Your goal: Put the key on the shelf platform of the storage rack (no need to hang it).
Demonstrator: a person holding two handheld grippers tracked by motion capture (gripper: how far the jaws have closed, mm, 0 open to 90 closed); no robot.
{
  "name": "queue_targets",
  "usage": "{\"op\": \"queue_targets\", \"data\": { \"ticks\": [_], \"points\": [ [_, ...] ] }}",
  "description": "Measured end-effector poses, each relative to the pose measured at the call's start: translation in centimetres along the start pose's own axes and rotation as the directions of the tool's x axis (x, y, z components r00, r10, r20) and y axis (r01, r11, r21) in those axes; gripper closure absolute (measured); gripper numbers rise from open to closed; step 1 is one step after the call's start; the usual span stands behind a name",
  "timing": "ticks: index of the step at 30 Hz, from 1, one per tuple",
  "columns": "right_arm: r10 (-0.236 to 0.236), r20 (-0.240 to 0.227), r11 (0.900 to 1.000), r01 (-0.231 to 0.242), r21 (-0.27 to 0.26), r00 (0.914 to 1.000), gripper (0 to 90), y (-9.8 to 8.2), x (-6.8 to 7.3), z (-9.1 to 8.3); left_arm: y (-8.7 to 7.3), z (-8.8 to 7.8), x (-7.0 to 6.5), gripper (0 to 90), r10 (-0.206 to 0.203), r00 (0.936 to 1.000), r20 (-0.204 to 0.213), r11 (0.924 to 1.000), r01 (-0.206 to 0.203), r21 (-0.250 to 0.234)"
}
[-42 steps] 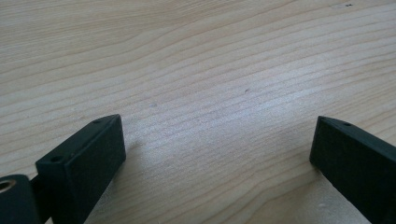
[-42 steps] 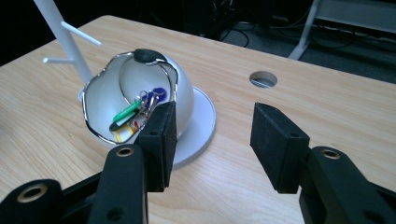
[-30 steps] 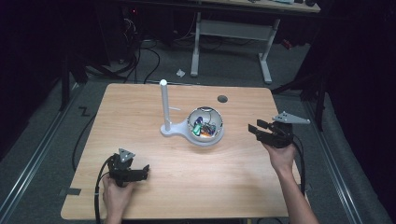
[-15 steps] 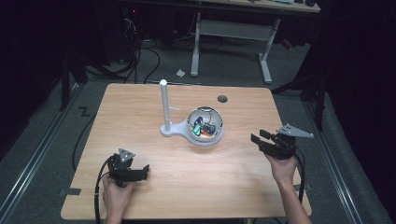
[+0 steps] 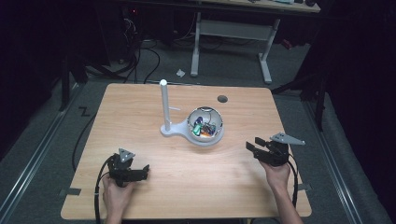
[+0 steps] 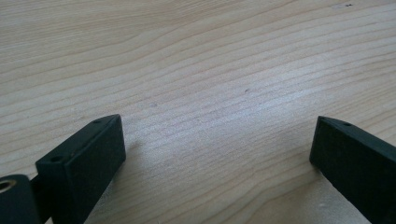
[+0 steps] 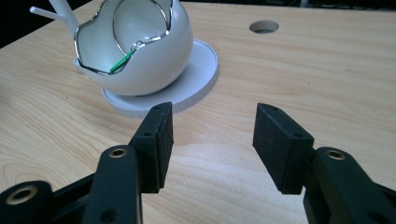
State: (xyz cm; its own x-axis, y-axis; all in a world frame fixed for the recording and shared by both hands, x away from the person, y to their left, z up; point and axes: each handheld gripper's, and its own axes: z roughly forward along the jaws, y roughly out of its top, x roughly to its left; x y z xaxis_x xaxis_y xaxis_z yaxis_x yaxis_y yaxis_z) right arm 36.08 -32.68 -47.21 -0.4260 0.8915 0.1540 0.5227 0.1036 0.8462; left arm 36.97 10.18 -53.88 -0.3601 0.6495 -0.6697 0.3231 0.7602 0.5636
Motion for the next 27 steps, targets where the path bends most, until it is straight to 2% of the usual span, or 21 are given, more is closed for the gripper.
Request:
{"op": "queue_targets", "data": {
  "ticks": [11,14,19,24,27],
  "points": [
    [0.01,0.0,0.998,-0.01,0.062,1.0,45.4,-2.7,0.3,1.8,0.0,0.0,0.0,3.7,0.001,1.0,0.0,1.0,-0.001,0.0],
    [0.004,0.015,0.997,-0.005,0.08,0.9999,45.0,-3.3,0.5,2.2,0.0,0.0,0.0,3.7,0.001,1.0,0.0,1.0,-0.001,0.0],
    [-0.014,0.025,0.995,0.011,0.104,0.9996,43.1,-3.9,0.8,2.6,0.0,0.0,0.0,3.7,0.0,1.0,0.0,1.0,0.0,-0.001],
    [-0.07,0.049,0.988,0.063,0.138,0.9963,42.1,-4.4,1.5,3.2,0.0,0.0,0.0,3.7,0.0,1.0,0.0,1.0,0.0,0.0],
    [-0.082,0.063,0.985,0.071,0.159,0.9946,41.7,-4.7,1.7,3.6,0.0,0.0,0.0,3.7,0.0,1.0,0.0,1.0,0.0,0.0]
  ]
}}
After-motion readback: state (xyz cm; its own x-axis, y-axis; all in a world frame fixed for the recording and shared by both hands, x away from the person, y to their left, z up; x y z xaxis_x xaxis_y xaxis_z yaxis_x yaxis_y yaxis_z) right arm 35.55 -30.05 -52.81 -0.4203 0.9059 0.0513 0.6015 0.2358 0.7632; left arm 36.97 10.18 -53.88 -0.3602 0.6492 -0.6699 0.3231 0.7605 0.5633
